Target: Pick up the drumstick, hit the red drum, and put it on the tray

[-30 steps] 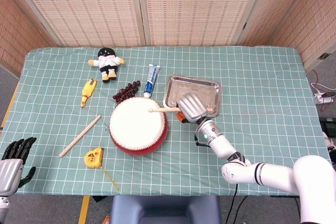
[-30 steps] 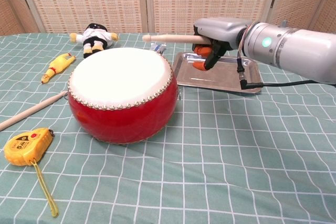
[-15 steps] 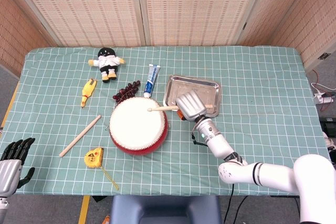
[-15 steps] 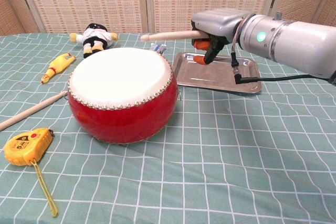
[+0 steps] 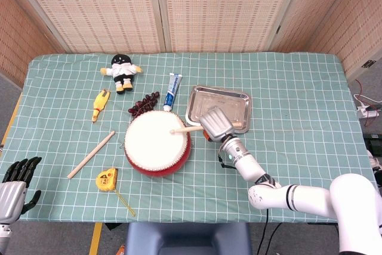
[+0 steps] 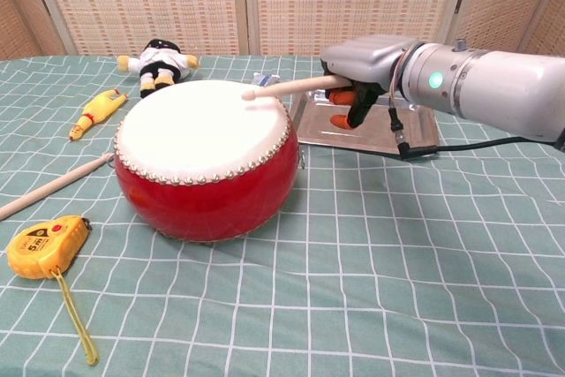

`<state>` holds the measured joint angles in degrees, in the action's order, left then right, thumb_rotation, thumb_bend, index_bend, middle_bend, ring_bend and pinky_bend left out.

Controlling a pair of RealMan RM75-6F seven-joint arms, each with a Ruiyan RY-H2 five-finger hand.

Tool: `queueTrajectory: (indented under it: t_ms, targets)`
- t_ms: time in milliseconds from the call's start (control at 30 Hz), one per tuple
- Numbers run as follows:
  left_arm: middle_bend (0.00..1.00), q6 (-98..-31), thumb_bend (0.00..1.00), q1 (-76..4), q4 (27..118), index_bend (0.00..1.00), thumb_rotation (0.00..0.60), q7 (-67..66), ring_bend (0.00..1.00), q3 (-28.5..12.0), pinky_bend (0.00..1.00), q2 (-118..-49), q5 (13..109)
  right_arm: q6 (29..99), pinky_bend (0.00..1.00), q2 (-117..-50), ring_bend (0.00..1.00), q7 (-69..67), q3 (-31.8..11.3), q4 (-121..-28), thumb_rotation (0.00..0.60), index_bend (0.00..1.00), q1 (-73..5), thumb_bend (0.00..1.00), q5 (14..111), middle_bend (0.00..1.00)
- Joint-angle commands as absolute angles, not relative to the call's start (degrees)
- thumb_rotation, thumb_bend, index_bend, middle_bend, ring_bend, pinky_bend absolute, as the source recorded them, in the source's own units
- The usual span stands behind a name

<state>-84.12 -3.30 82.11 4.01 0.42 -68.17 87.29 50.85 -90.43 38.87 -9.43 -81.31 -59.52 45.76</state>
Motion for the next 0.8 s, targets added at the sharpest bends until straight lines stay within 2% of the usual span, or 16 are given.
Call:
queueTrajectory:
  t_ms: [33,200,300,467,633,800]
  targets:
    - [0.07,-84.20,0.34,-3.31,82.09,0.06,0.600,4.06,0.04,0.38,0.05,-68.13,87.32,52.68,1.00,-91.27,1.00,43.16,-9.33,-82.19,0.600,1.00,-60.86,0.42,42.12,0.96]
    - [0.07,-84.72,0.34,-3.15,82.06,0.06,0.600,4.24,0.04,0.22,0.05,-68.00,87.32,60.60,1.00,-92.15,1.00,19.30,-14.73,-81.63,0.600,1.00,-55.14,0.42,58.44,0.96]
    - [0.07,-84.67,0.34,-3.18,82.07,0.06,0.600,4.14,0.04,0.33,0.05,-68.01,87.50,60.44,1.00,-91.72,1.00,12.07,-15.26,-80.24,0.600,1.00,-53.69,0.42,61.70,0.96]
    - [0.07,-84.61,0.34,-3.27,82.29,0.06,0.600,3.93,0.04,0.31,0.05,-68.05,87.55,56.25,1.00,-91.57,1.00,15.25,-13.25,-79.12,0.600,1.00,-54.28,0.42,61.30,0.96]
    - [0.07,-84.44,0.34,-3.25,82.39,0.06,0.600,3.72,0.04,0.30,0.05,-67.97,87.30,50.52,1.00,-92.43,1.00,27.18,-10.09,-78.07,0.600,1.00,-56.99,0.42,56.36,0.96]
    - [0.07,-84.10,0.34,-3.20,82.15,0.06,0.600,3.79,0.04,0.40,0.05,-68.19,87.02,49.42,1.00,-94.05,1.00,39.53,-8.03,-77.41,0.600,1.00,-59.46,0.42,49.31,0.96]
